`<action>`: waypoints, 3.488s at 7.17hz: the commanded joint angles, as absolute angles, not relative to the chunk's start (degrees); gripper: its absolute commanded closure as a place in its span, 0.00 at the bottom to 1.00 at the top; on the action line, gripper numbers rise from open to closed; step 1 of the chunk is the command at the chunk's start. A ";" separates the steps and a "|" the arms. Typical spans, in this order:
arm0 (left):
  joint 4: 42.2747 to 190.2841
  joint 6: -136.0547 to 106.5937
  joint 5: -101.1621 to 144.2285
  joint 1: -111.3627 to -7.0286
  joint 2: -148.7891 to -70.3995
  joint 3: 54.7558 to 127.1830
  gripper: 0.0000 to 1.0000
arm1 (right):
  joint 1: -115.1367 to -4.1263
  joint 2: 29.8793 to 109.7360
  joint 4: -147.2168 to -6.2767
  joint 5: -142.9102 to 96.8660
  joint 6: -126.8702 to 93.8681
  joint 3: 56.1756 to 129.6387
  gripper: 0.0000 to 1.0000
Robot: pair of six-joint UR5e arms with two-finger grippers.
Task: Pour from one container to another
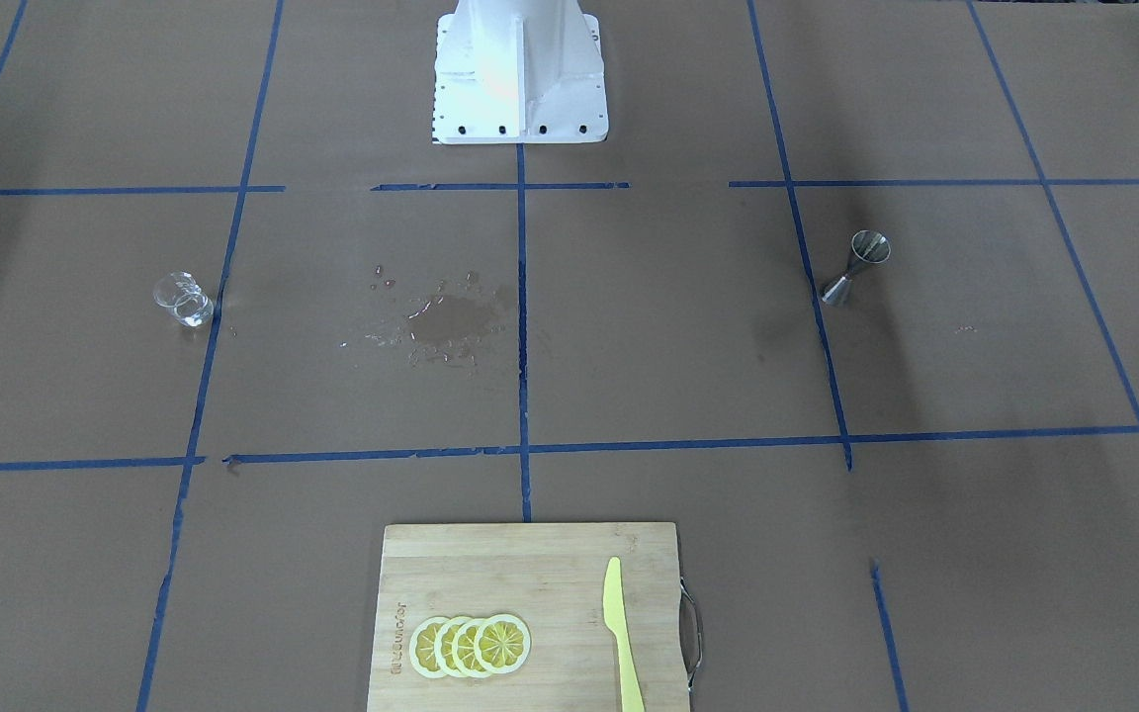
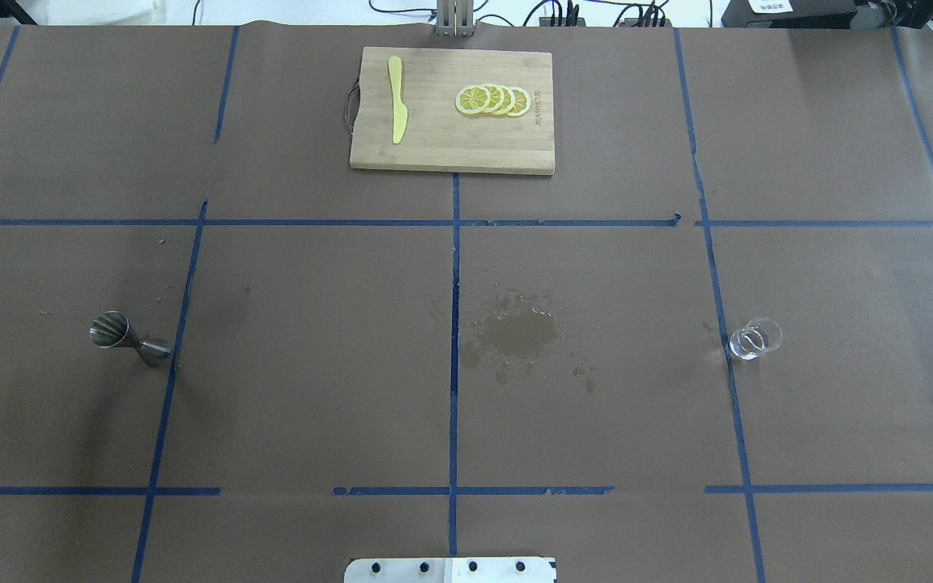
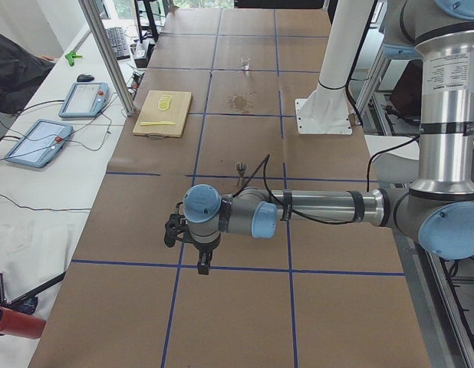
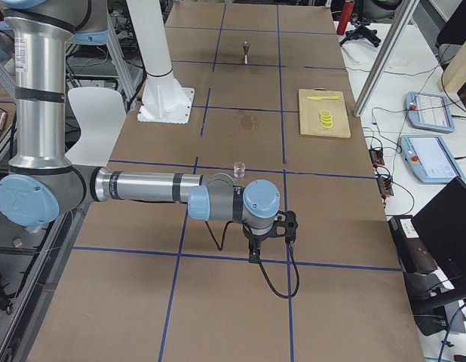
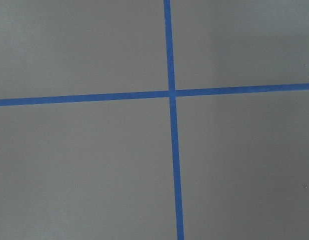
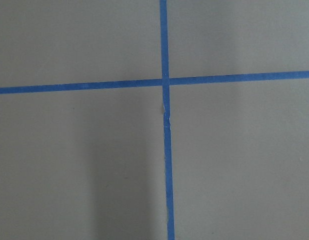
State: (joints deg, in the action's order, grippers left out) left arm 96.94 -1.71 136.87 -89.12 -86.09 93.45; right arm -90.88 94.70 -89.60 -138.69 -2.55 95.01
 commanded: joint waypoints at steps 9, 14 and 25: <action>103.01 -1.41 136.67 -88.68 -90.53 106.58 0.00 | -90.88 94.48 -89.38 -139.13 -2.64 96.77 0.00; 102.74 -11.60 136.67 -83.17 -95.01 107.14 0.00 | -90.79 93.78 -89.73 -138.60 -2.64 100.89 0.00; 129.64 -61.88 106.77 -49.12 -71.11 128.57 0.00 | -85.18 103.88 -78.40 -138.26 -14.23 108.70 0.00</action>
State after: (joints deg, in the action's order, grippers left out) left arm 127.92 -53.98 113.12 -56.30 -72.56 127.70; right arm -86.16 102.77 -78.53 -138.93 -13.51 106.82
